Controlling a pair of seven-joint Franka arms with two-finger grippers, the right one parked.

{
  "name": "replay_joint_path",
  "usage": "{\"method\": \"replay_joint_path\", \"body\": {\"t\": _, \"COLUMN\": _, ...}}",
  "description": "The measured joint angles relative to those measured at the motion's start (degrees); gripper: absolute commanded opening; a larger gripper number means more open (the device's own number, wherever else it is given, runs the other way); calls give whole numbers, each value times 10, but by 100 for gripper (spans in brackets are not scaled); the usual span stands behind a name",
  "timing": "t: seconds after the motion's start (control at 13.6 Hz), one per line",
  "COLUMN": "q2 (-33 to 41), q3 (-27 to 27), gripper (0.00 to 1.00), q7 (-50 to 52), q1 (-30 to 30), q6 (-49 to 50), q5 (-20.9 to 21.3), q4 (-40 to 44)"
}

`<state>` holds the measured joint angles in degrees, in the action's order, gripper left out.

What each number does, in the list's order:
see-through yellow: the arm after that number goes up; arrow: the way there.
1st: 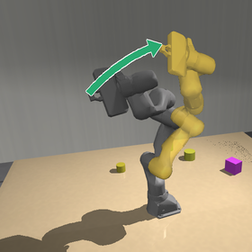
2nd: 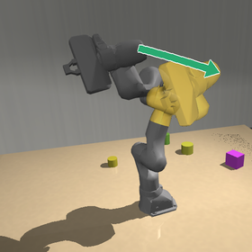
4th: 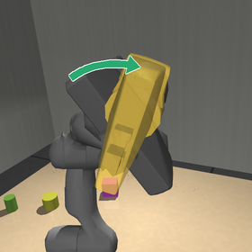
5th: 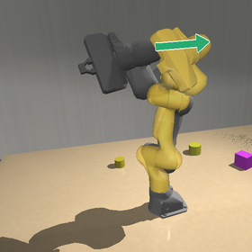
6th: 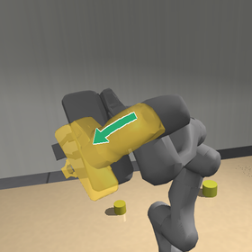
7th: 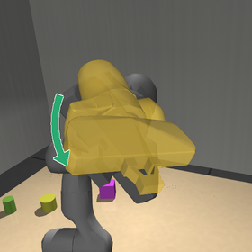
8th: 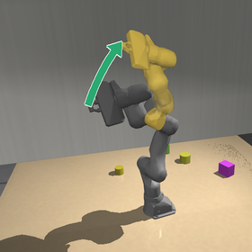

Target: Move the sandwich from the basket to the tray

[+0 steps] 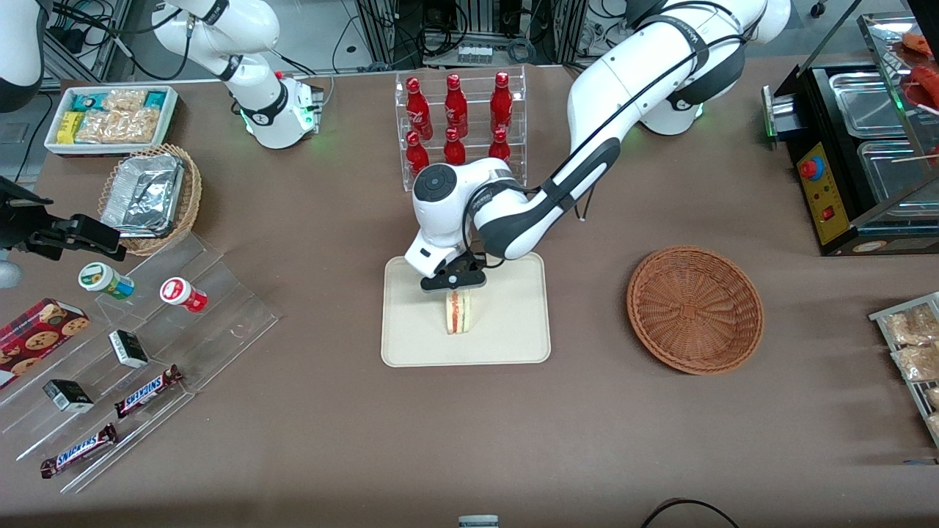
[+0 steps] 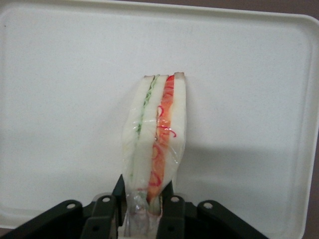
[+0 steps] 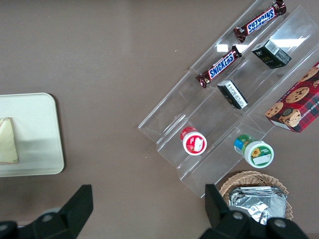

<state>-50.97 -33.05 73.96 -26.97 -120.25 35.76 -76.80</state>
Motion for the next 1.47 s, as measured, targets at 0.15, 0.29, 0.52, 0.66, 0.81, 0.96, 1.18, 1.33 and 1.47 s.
{"method": "replay_joint_path", "body": {"t": 0.15, "q2": 4, "q3": 0, "gripper": 99, "q7": 2, "q1": 0, "q6": 16, "q5": 0, "q4": 10}}
{"method": "replay_joint_path", "body": {"t": 0.29, "q2": 27, "q3": 0, "gripper": 99, "q7": 11, "q1": 2, "q6": 54, "q5": -22, "q4": 25}}
{"method": "replay_joint_path", "body": {"t": 0.52, "q2": 103, "q3": 3, "gripper": 99, "q7": 15, "q1": 15, "q6": 141, "q5": -66, "q4": 41}}
{"method": "replay_joint_path", "body": {"t": 0.66, "q2": 165, "q3": 6, "gripper": 99, "q7": 16, "q1": 44, "q6": 201, "q5": -96, "q4": 43}}
{"method": "replay_joint_path", "body": {"t": 0.81, "q2": 218, "q3": 8, "gripper": 99, "q7": 15, "q1": 88, "q6": 248, "q5": -117, "q4": 42}}
{"method": "replay_joint_path", "body": {"t": 0.96, "q2": 257, "q3": 9, "gripper": 99, "q7": 12, "q1": 127, "q6": 295, "q5": -125, "q4": 41}}
{"method": "replay_joint_path", "body": {"t": 1.18, "q2": 282, "q3": 9, "gripper": 99, "q7": 12, "q1": 174, "q6": 315, "q5": -127, "q4": 36}}
{"method": "replay_joint_path", "body": {"t": 1.33, "q2": 287, "q3": 10, "gripper": 99, "q7": -17, "q1": 205, "q6": 320, "q5": -144, "q4": 35}}
{"method": "replay_joint_path", "body": {"t": 1.47, "q2": 301, "q3": 10, "gripper": 99, "q7": -78, "q1": 238, "q6": 345, "q5": -171, "q4": 35}}
